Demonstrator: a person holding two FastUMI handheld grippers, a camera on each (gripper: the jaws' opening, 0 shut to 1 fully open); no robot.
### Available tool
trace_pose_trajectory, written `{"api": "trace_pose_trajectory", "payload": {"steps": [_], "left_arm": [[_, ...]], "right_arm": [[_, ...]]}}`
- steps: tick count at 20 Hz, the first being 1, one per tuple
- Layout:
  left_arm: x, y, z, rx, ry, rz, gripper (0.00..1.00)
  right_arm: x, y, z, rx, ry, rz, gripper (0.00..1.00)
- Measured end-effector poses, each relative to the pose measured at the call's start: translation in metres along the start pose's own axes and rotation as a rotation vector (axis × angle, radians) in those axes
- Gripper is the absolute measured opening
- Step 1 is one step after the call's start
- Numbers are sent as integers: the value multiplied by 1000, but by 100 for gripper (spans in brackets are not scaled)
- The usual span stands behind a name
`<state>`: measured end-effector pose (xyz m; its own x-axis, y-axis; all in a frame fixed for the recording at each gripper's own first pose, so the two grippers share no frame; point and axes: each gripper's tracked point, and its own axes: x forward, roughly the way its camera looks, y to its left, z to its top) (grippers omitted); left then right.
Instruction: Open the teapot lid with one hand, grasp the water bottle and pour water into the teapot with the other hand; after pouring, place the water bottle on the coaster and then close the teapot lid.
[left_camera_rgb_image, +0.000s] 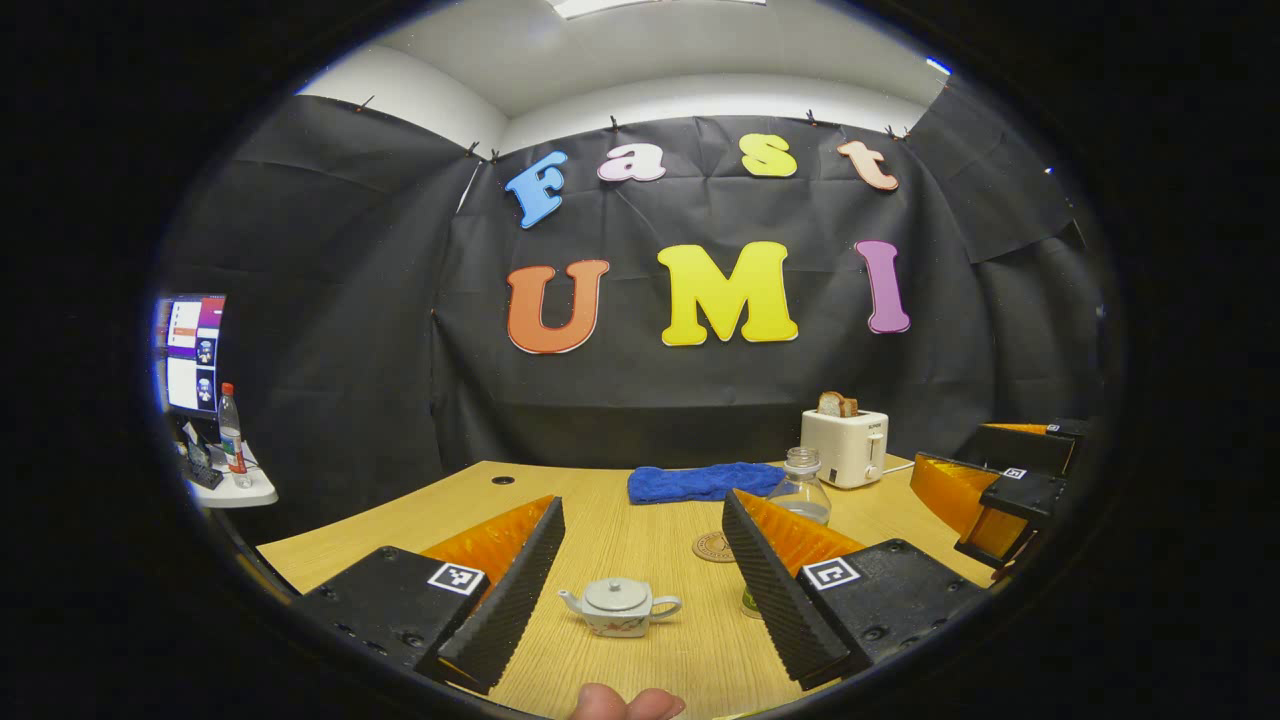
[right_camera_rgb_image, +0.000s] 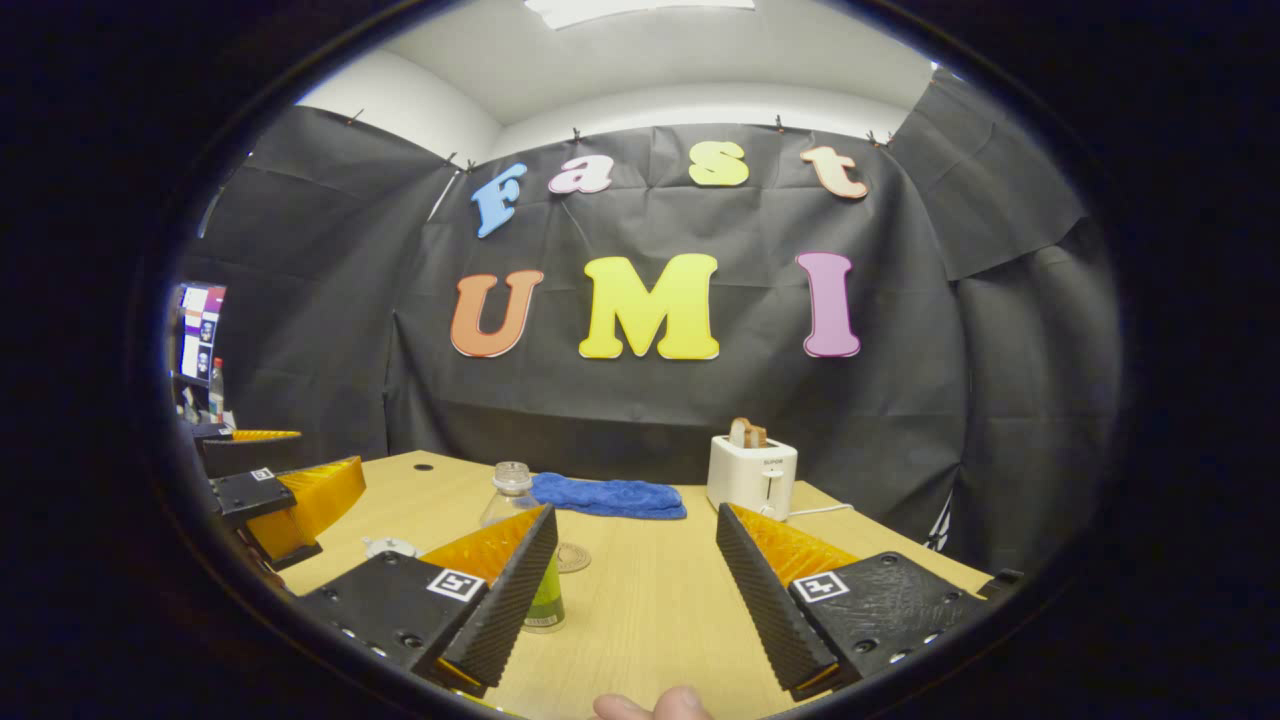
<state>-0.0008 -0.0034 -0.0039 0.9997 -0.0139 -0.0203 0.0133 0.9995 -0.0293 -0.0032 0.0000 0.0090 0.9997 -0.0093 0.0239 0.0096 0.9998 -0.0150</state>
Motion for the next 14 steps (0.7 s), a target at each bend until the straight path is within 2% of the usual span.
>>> {"api": "trace_pose_trajectory", "payload": {"steps": [10,14], "left_arm": [[1,9,-4,3,7,23,99],[-1,18,-30,-25,62,23,99]], "right_arm": [[1,2,-6,4,3,26,97],[0,-1,-14,-19,0,33,96]]}}
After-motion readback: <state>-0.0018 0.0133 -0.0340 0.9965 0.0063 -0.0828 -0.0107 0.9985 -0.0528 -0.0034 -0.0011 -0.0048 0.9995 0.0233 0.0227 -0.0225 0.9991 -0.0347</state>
